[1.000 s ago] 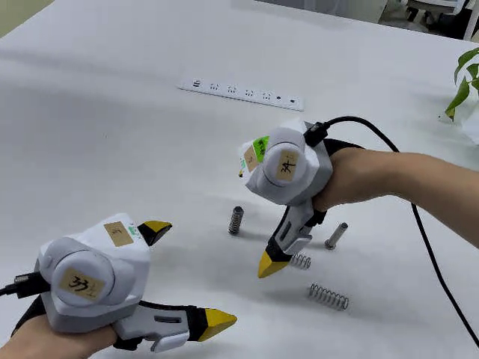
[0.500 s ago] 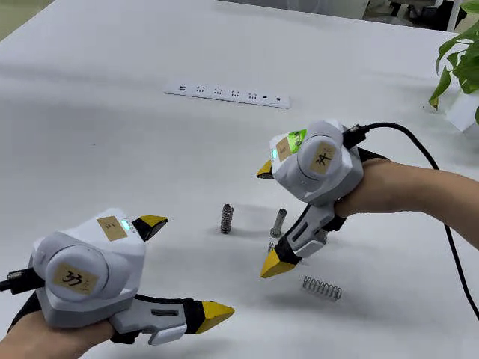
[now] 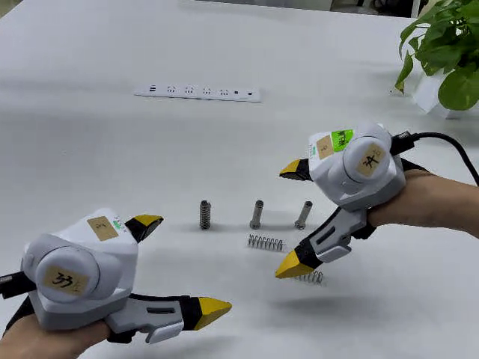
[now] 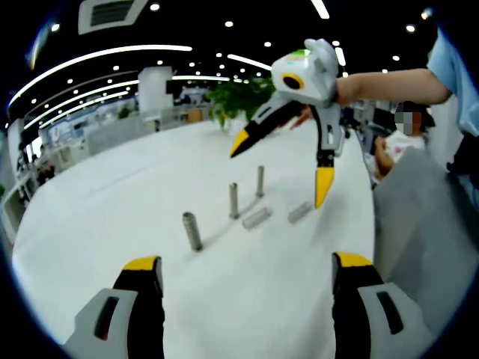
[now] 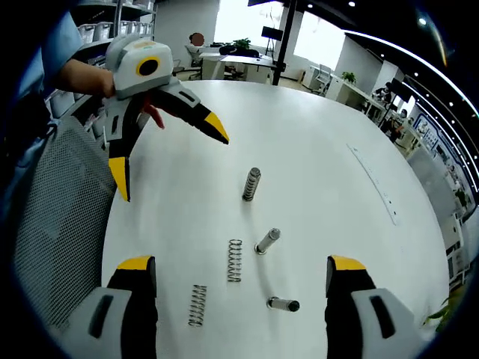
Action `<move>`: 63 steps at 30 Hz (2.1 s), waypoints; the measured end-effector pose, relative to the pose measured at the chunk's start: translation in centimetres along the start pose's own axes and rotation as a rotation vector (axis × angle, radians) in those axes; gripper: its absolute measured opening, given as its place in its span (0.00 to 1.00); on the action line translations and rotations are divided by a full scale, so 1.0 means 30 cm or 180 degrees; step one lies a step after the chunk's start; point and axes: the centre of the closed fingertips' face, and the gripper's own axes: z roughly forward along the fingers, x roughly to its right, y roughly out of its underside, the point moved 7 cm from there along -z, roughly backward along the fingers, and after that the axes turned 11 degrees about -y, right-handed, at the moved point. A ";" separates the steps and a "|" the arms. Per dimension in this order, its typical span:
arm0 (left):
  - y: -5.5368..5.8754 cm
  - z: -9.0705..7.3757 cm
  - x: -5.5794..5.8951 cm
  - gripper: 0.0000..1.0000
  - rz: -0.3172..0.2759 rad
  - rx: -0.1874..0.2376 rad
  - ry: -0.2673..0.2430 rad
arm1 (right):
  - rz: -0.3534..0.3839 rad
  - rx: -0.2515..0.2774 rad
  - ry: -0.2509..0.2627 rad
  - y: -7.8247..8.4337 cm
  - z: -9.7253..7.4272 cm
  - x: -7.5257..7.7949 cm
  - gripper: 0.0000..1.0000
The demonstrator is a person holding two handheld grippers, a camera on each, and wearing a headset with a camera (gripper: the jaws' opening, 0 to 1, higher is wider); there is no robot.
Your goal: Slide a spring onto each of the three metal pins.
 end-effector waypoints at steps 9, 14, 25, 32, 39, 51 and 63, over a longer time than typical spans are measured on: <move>-0.004 0.015 0.003 0.95 0.0069 -0.0033 0.0080 | 0.0339 0.0215 0.0185 0.091 -0.057 -0.064 0.95; -0.007 0.017 0.005 0.95 0.0097 -0.0042 0.0097 | 0.0509 0.0282 0.0263 0.146 -0.077 -0.097 0.95; -0.009 0.032 0.028 0.94 0.0144 -0.0085 0.0179 | 0.0767 0.0367 0.0408 0.236 -0.121 -0.145 0.95; -0.007 0.034 0.035 0.94 0.0178 -0.0109 0.0202 | 0.0888 0.0399 0.0479 0.277 -0.136 -0.175 0.96; -0.012 0.043 0.032 0.90 0.0295 -0.0052 0.0164 | 0.1025 0.0504 0.0552 0.298 -0.134 -0.197 0.95; -0.078 0.116 0.066 0.48 0.0857 0.0058 0.0212 | 0.1122 0.0571 0.0520 0.302 -0.105 -0.239 0.94; -0.089 0.254 0.110 0.44 0.0888 -0.0182 0.0379 | 0.1216 0.0618 0.0570 0.323 -0.122 -0.255 0.92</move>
